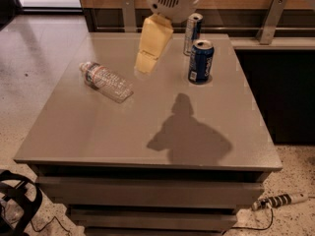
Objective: Place water bottle upright
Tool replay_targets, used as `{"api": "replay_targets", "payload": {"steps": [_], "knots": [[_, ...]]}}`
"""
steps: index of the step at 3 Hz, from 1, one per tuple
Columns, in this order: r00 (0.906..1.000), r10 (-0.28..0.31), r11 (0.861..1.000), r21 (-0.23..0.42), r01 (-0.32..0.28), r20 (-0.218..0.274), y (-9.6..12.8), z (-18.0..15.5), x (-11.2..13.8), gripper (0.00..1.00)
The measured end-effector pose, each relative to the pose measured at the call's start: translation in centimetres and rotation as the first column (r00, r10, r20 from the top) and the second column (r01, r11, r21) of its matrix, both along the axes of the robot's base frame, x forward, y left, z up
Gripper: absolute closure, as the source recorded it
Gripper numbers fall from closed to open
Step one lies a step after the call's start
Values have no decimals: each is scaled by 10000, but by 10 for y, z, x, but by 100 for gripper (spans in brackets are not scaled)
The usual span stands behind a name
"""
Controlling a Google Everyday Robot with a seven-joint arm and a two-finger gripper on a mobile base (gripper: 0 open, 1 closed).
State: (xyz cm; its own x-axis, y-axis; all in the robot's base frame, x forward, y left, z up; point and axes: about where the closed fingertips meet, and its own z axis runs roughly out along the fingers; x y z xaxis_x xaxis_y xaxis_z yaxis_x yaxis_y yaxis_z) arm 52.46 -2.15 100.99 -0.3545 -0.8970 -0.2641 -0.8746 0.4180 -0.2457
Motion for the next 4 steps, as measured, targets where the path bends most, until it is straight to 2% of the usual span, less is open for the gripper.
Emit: {"api": "replay_targets", "payload": {"steps": [1,2,4], "knots": [[9971,-765,9959,490,764,6,35,-12,0,0],[9971,-760,9958,507,758,25,36,-11,0,0],[9902,-1081,9910,691,1144,-885,46,-33,34,0]]}}
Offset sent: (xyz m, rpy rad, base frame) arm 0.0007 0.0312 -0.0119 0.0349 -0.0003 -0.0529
